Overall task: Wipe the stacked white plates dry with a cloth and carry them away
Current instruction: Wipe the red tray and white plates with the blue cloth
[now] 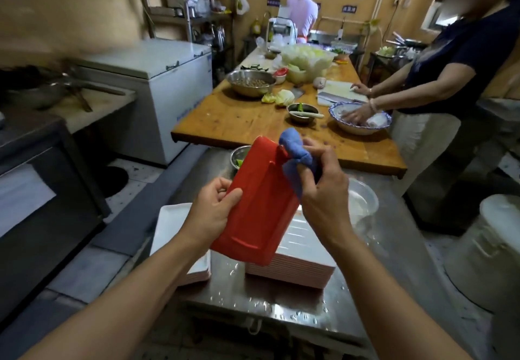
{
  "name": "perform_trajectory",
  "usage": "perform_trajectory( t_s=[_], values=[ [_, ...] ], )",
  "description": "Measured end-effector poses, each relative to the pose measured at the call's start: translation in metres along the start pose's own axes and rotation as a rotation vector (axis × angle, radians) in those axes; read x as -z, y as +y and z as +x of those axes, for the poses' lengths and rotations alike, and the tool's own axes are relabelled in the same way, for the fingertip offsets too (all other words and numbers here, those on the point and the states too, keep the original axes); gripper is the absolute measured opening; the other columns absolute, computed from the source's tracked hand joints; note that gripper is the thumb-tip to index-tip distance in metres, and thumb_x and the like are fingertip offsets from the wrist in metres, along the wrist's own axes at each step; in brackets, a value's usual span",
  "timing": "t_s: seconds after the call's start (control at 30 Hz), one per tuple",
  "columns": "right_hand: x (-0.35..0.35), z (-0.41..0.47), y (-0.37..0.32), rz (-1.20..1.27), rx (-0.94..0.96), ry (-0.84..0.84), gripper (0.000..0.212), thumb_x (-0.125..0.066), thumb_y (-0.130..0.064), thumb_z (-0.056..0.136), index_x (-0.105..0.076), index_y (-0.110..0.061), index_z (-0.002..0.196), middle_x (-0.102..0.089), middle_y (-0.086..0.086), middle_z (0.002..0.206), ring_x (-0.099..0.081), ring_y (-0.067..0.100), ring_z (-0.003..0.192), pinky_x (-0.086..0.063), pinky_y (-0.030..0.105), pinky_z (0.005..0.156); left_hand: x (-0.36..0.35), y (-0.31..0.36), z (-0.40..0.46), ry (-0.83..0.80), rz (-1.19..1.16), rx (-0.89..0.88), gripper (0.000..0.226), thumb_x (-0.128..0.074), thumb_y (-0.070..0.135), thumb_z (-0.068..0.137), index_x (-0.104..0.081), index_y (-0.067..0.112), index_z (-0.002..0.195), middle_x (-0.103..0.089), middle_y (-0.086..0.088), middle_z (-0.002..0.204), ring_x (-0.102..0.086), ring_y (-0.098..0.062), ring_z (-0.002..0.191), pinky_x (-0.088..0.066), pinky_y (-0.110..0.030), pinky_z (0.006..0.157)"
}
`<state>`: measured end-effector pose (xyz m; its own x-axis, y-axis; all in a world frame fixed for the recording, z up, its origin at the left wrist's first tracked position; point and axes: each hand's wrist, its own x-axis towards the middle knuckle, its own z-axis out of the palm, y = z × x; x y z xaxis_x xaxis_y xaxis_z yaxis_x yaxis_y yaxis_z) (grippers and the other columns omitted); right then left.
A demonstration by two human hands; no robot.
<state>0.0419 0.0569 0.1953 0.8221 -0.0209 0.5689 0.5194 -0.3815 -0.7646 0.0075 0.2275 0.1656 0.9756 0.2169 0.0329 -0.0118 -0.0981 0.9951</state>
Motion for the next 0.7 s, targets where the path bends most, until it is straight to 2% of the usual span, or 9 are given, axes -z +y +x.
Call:
perform_trajectory(
  t_s=[0.07, 0.13, 0.23, 0.3, 0.37, 0.47, 0.53, 0.63, 0.7],
  values=[
    [-0.021, 0.004, -0.012, -0.075, 0.078, -0.136, 0.030, -0.057, 0.002, 0.086, -0.055, -0.002, 0.115, -0.052, 0.007, 0.135, -0.050, 0.012, 0.120, -0.040, 0.028, 0.101, 0.006, 0.001, -0.005, 0.000, -0.047, 0.000, 0.007, -0.053, 0.007, 0.093, -0.053, 0.001, 0.097, -0.065, -0.009, 0.074, -0.062, -0.011, 0.059, -0.052, -0.026, 0.060],
    [-0.037, 0.006, -0.020, -0.163, 0.188, -0.257, 0.041, -0.056, 0.001, 0.085, -0.051, -0.002, 0.125, -0.042, 0.013, 0.144, -0.039, 0.025, 0.133, -0.030, 0.038, 0.110, 0.011, 0.002, -0.009, 0.002, -0.084, -0.004, 0.005, -0.053, 0.007, 0.093, -0.053, 0.002, 0.095, -0.065, -0.009, 0.072, -0.062, -0.010, 0.057, -0.052, -0.025, 0.058],
    [-0.049, 0.008, -0.022, -0.354, 0.310, -0.338, 0.060, -0.046, -0.015, 0.086, -0.035, -0.009, 0.144, -0.031, 0.012, 0.151, -0.028, 0.026, 0.140, -0.016, 0.041, 0.116, 0.016, 0.002, -0.014, 0.029, -0.159, -0.018, 0.005, -0.053, 0.008, 0.093, -0.053, 0.007, 0.088, -0.066, -0.012, 0.074, -0.061, -0.022, 0.063, -0.051, -0.033, 0.063],
    [-0.050, 0.009, -0.020, -0.395, 0.332, -0.344, 0.064, -0.043, -0.019, 0.084, -0.031, -0.011, 0.146, -0.032, 0.010, 0.151, -0.028, 0.025, 0.139, -0.016, 0.045, 0.116, 0.019, 0.001, -0.017, 0.053, -0.207, -0.024, 0.008, -0.053, 0.007, 0.093, -0.053, 0.009, 0.085, -0.067, -0.010, 0.070, -0.061, -0.021, 0.061, -0.052, -0.032, 0.061],
    [-0.046, 0.009, -0.013, -0.390, 0.330, -0.313, 0.062, -0.045, -0.016, 0.083, -0.035, -0.008, 0.144, -0.038, 0.012, 0.147, -0.034, 0.026, 0.137, -0.022, 0.050, 0.113, 0.020, 0.001, -0.020, 0.058, -0.245, -0.038, 0.007, -0.053, 0.008, 0.093, -0.053, 0.009, 0.086, -0.068, -0.003, 0.063, -0.064, -0.015, 0.056, -0.055, -0.028, 0.054],
    [-0.033, 0.008, 0.000, -0.276, 0.253, -0.225, 0.053, -0.045, -0.011, 0.085, -0.043, -0.002, 0.137, -0.051, 0.014, 0.133, -0.045, 0.024, 0.124, -0.032, 0.044, 0.106, 0.022, 0.002, -0.023, 0.052, -0.267, -0.057, 0.004, -0.053, 0.011, 0.093, -0.052, 0.008, 0.090, -0.070, -0.002, 0.064, -0.067, -0.014, 0.057, -0.055, -0.026, 0.051],
    [-0.027, 0.005, 0.006, -0.183, 0.153, -0.198, 0.045, -0.042, -0.005, 0.091, -0.041, -0.003, 0.136, -0.049, 0.008, 0.125, -0.045, 0.019, 0.116, -0.034, 0.036, 0.102, 0.022, 0.003, -0.022, 0.053, -0.279, -0.066, 0.005, -0.053, 0.012, 0.093, -0.052, 0.008, 0.091, -0.071, -0.003, 0.065, -0.068, -0.015, 0.059, -0.055, -0.026, 0.051],
    [-0.028, 0.000, 0.008, -0.124, -0.014, -0.181, 0.051, -0.040, -0.002, 0.097, -0.026, -0.009, 0.146, -0.034, 0.008, 0.138, -0.037, 0.020, 0.126, -0.028, 0.026, 0.106, 0.016, 0.004, -0.021, 0.065, -0.330, -0.046, 0.005, -0.053, 0.011, 0.093, -0.052, 0.006, 0.093, -0.070, -0.004, 0.065, -0.068, -0.016, 0.059, -0.057, -0.030, 0.052],
    [-0.032, -0.006, 0.007, -0.118, -0.093, -0.152, 0.058, -0.039, -0.008, 0.097, -0.014, -0.013, 0.150, -0.032, 0.009, 0.138, -0.035, 0.017, 0.124, -0.026, 0.025, 0.105, 0.009, 0.005, -0.020, 0.083, -0.385, -0.026, 0.003, -0.052, 0.009, 0.093, -0.052, 0.006, 0.093, -0.070, -0.004, 0.065, -0.068, -0.015, 0.058, -0.057, -0.030, 0.053]
  ],
)
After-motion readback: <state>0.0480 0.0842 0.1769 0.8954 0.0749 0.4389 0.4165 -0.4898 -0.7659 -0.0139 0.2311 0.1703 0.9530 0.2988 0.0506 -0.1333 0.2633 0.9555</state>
